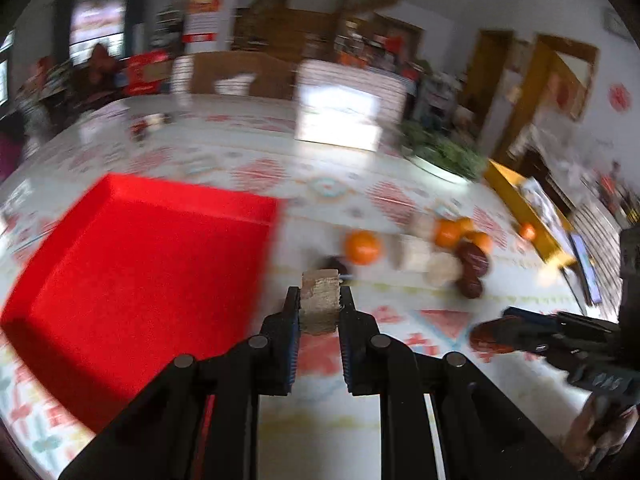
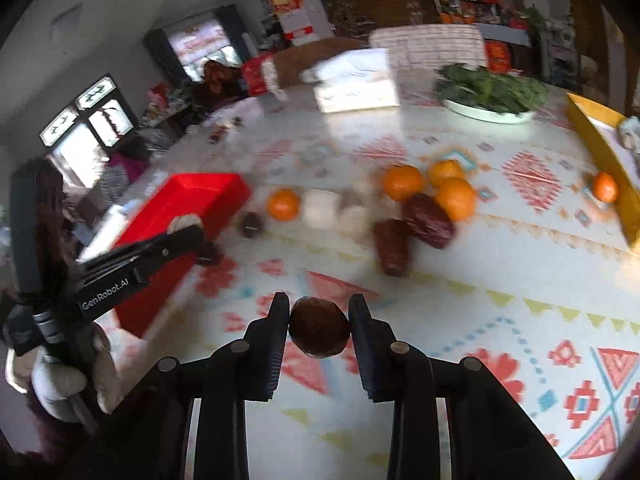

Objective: Organize fruits
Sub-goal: 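Lower the root slice into the red tray with the left tool while the right tool releases the date there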

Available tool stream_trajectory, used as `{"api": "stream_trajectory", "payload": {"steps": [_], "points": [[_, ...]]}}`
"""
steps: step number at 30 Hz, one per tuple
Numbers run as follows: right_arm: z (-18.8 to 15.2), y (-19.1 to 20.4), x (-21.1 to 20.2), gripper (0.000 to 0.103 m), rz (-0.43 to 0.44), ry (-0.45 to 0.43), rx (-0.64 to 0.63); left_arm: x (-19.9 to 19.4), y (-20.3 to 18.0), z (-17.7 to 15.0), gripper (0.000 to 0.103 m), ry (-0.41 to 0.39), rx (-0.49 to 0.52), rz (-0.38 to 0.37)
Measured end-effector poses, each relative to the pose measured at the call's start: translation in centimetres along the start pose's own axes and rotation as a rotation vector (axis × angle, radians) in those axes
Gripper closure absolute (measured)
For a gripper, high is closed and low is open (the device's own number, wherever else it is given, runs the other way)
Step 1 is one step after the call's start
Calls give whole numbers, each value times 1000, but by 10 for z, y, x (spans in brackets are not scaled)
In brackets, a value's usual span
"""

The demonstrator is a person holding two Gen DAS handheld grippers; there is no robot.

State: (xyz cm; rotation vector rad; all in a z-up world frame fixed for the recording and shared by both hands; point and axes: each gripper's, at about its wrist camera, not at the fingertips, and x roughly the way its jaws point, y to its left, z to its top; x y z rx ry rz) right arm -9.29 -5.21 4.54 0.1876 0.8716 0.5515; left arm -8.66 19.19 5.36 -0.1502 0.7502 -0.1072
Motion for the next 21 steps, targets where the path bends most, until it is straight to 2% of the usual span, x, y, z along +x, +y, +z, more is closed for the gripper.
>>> {"api": "stream_trajectory", "payload": {"steps": [7,9,15,21], "points": [[27,55,33,69,231,71,11,-16,81,-3,86,-3,-109,173],[31,72,46,69,270,91,5,-15,101,-3,86,1,-128,208],[42,124,101,70,332,162,-26,-12,141,-4,86,20,-183,244],[41,156,154,69,324,256,-53,-6,156,-7,86,35,-213,252]]}}
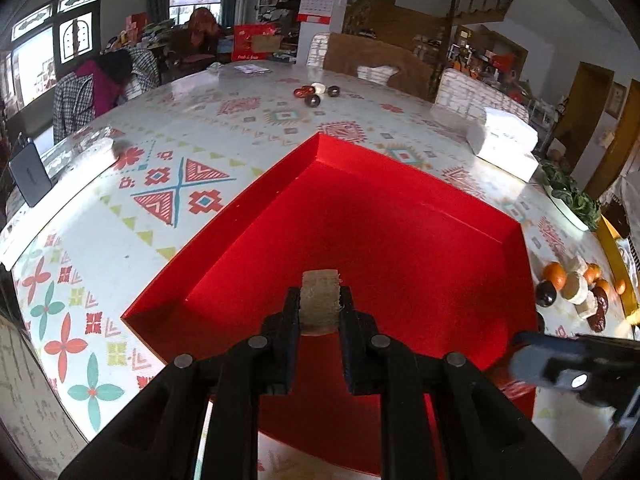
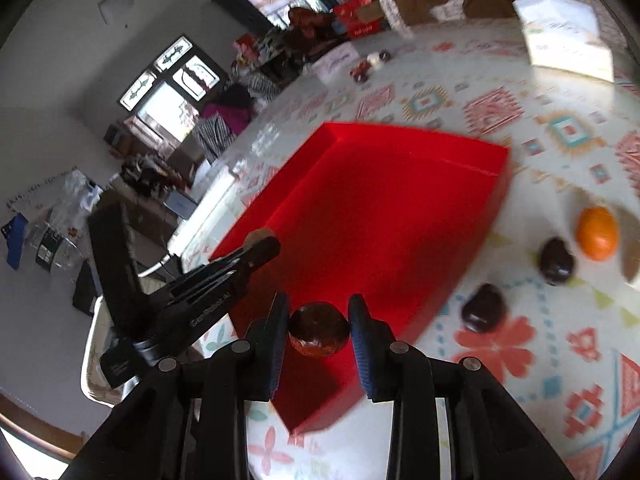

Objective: Organize fruits
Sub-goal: 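Lower the root slice into the red tray with the left tool while the right tool releases the date there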

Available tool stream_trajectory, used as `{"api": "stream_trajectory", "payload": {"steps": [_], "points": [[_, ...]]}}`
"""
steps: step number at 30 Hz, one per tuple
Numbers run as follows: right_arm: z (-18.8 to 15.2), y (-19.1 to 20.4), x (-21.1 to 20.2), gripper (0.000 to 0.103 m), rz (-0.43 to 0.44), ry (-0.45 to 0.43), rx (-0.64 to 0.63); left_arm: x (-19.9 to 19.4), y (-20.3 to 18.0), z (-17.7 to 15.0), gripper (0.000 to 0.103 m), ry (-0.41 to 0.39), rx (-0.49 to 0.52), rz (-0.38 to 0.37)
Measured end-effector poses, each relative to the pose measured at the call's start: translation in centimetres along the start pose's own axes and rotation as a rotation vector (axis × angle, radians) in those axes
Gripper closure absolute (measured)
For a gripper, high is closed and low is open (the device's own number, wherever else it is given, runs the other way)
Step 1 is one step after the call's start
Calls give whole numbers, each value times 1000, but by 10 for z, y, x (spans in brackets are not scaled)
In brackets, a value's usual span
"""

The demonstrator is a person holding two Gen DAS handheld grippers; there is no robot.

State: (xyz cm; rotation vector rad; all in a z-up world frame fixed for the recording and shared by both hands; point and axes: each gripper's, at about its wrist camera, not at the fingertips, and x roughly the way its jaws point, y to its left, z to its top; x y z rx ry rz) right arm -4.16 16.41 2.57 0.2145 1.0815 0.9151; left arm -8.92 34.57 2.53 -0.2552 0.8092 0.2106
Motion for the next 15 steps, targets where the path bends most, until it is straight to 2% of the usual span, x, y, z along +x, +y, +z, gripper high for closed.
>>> {"api": "stream_trajectory", "payload": {"steps": [3,4,5,6,7,12,15], "points": [[3,1,14,67,-24,6,-2,-3,2,-1,85,-8,-13,3],[3,1,14,63,-32,2,-6,-4,3,-1,80,-12,-17,1],[4,2,13,51,-33,-4,-12,-6,3,-2,76,-19,-23,-4],[5,3,10,44,-36,-16,-19,-9,4,-2,67,-25,-27,-3],[6,5,4,43,-43,-34,-25,-12,4,-2,61,-37,-31,-1],[6,-3,-30,43,-52,-102,-20,-33,-2,-3,53,-84,-36,-19],[1,-17,-67,43,-109,-175,-14,-46,-12,-4,49,-107,-21,-41]]}}
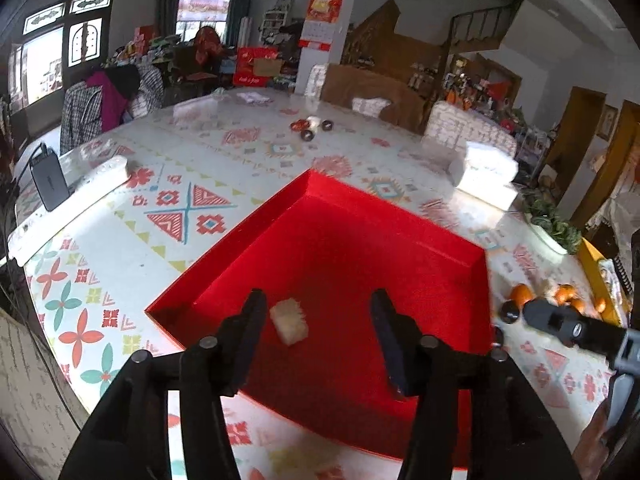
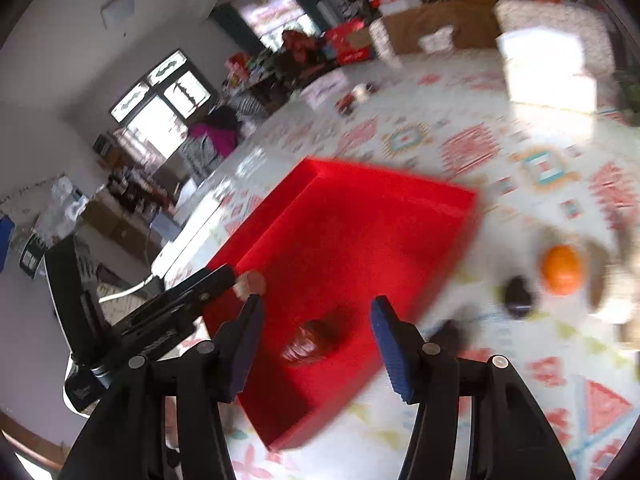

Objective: Organize fruits
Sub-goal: 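Lower the root slice into the red tray with the left tool while the right tool releases the date there, then grasp an orange with the right tool while the left tool grasps a dark round fruit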

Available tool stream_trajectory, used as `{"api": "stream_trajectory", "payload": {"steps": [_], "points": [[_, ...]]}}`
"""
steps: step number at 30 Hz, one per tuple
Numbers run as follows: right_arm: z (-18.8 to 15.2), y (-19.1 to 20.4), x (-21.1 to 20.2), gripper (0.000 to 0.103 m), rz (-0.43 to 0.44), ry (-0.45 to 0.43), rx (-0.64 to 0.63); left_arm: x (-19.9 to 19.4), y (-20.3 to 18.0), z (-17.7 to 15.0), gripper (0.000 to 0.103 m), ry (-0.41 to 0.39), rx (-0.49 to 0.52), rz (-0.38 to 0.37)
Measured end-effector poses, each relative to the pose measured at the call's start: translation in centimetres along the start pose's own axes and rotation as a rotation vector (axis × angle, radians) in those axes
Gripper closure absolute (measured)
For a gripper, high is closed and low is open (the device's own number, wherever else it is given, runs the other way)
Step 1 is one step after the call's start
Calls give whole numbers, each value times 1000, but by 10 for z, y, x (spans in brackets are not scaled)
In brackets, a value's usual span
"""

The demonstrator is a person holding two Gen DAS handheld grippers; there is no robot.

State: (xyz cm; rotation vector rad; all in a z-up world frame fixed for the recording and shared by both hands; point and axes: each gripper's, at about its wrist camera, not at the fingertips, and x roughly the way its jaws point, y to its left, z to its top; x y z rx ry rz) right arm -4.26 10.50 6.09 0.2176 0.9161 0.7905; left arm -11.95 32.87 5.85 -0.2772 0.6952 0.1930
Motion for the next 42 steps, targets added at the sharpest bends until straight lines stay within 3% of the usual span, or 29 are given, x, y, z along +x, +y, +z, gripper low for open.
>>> {"api": "stream_trajectory", "payload": {"steps": [3,7,10,14,19,24,31,37,42], "points": [[-3,-22,-36,36,-89,-59,7,-9,-17,-2,49,-9,30,-38],[-16,-71,-87,35,-188,-132,85,-12,-45,-8,49,0,78,-97],[-29,-104,-112,34,-218,-149,152,-8,-68,-13,49,22,107,-137],[-37,-119,-118,35,-203,-124,168,-3,-98,-21,49,45,144,-189],[-27,-106,-98,35,-172,-85,87,-2,-121,-29,49,52,194,-222],[-10,-96,-68,35,-208,-62,-10,0,-130,-31,49,49,236,-227],[29,-91,-4,43,-336,39,-142,7,-127,-30,49,65,242,-219],[34,-84,31,47,-438,149,-266,13,-118,-30,49,77,241,-213],[20,-77,30,66,-453,202,-323,9,-110,-29,50,65,229,-224]]}}
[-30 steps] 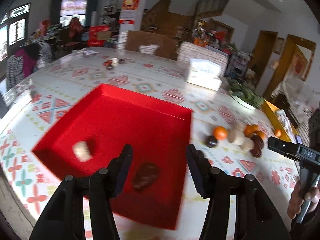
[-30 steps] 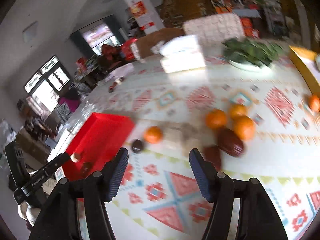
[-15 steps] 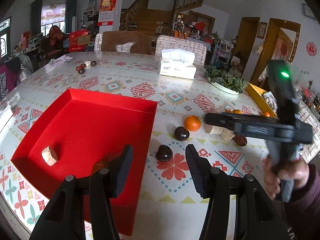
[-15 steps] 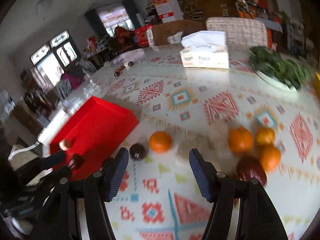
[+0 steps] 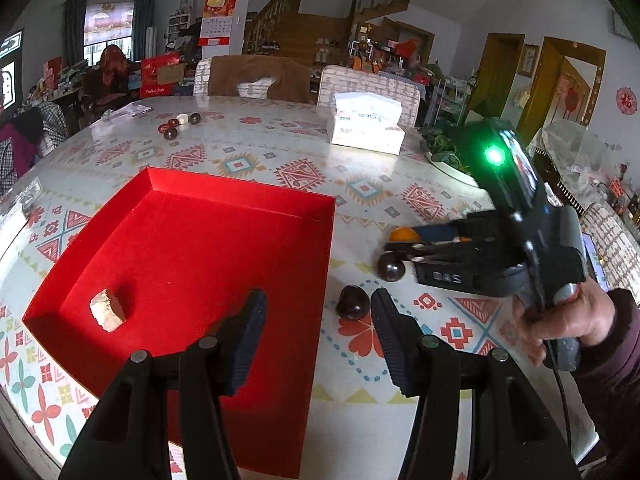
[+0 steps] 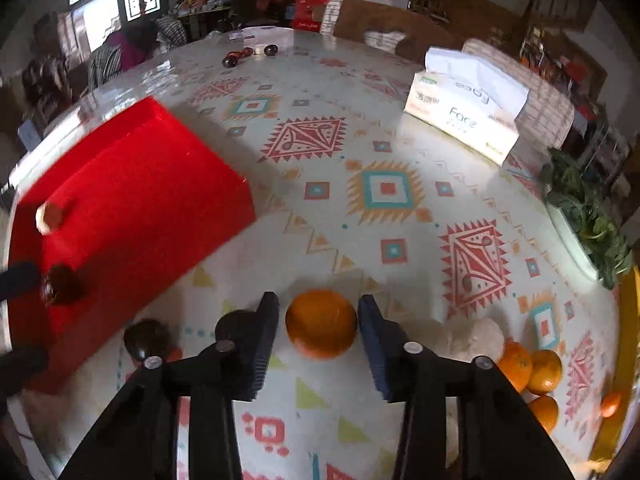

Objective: Organize fruits
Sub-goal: 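Grasp an orange with the right tool while the left tool grasps a dark round fruit, then carry the orange into the red tray with the right tool while the left tool drops the dark fruit there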

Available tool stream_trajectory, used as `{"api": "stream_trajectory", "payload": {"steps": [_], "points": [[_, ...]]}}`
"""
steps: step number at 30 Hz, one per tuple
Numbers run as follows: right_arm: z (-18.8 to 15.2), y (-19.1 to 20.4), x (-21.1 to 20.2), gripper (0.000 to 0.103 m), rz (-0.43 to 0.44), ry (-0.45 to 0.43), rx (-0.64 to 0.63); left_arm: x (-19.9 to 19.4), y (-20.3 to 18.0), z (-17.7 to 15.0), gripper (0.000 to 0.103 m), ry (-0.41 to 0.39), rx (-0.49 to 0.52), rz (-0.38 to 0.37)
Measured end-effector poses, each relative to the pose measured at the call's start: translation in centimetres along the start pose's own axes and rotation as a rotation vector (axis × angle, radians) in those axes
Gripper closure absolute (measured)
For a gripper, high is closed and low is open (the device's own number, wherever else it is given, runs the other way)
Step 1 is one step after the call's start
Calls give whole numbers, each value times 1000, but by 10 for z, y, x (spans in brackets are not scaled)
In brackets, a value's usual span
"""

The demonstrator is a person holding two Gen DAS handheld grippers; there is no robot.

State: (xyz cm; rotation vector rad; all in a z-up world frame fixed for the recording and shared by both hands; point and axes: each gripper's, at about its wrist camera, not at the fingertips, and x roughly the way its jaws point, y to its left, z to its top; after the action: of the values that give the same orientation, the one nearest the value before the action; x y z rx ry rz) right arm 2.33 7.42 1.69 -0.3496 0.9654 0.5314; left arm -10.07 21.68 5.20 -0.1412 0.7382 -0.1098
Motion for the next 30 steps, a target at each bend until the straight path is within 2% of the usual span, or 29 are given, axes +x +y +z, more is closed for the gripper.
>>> {"api": "stream_trajectory", "payload": {"steps": [8,13,18,21,26,29,30], "points": [[-33,-11,-23,66,54,-29,92,-3,-6,0,50,3,13,-19],[-61,-21,-48,66,98,-80,172,-5,-17,2,50,-2,41,-40],[-91,-37,-69,66,140,-127,258,21,-43,13,50,45,112,-59],[-104,-48,-70,66,166,-148,311,51,-62,23,50,102,149,-75],[-109,-61,-67,66,221,-160,363,97,-78,33,50,181,166,-37],[-110,-61,-69,66,246,-177,359,115,-84,32,54,216,192,23],[-111,-62,-69,66,250,-179,357,119,-85,32,61,219,205,53]]}}
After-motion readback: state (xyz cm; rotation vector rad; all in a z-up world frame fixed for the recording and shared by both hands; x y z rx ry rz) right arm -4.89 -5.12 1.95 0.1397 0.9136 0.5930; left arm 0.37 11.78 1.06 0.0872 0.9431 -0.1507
